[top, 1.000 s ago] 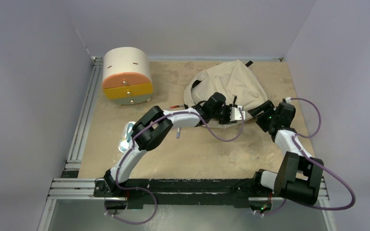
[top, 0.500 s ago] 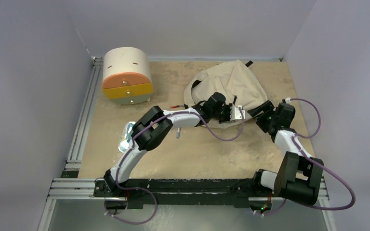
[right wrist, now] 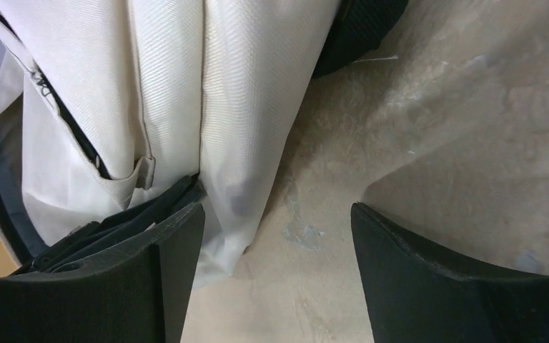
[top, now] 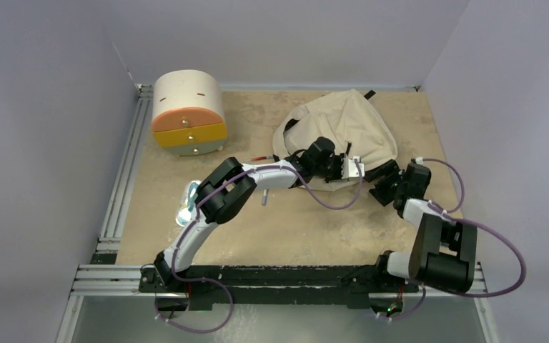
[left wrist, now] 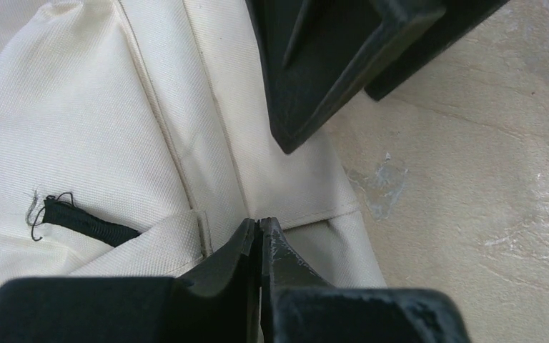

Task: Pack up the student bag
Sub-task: Zip the student bag at the center of the board.

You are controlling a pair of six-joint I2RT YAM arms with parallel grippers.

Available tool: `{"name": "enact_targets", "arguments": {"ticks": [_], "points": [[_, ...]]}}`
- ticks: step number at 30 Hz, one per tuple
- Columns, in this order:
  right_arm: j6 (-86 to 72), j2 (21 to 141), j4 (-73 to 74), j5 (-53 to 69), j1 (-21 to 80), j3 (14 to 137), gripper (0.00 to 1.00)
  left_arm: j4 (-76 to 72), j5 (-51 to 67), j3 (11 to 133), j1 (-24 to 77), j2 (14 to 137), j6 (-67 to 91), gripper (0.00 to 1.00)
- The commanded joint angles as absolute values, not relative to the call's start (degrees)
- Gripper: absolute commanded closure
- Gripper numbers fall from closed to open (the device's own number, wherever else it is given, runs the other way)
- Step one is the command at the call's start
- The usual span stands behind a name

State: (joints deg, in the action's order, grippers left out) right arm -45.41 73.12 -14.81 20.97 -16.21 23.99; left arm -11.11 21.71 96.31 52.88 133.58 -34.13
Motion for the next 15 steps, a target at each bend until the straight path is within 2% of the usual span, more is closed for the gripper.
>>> {"name": "enact_targets", "arguments": {"ticks": [1,10,13,15], "points": [[-51.65,78.35,-26.39,29.42,-16.39,23.46,0.24,-11.8,22.96,96.01,53.12,128.89,-34.21,1.0],[-54.29,86.31,-32.95,31.35,-15.65,25.66,0.28,-11.43,22.31,95.53,53.09,128.27,-34.23,1.0],[-54.91,89.36,-35.75,31.99,-15.49,26.24,0.33,-10.88,22.32,95.83,53.04,128.31,-34.31,1.0],[-54.59,91.22,-37.33,32.69,-15.48,26.91,0.4,-10.58,22.02,95.89,53.04,128.19,-34.62,1.0]]}}
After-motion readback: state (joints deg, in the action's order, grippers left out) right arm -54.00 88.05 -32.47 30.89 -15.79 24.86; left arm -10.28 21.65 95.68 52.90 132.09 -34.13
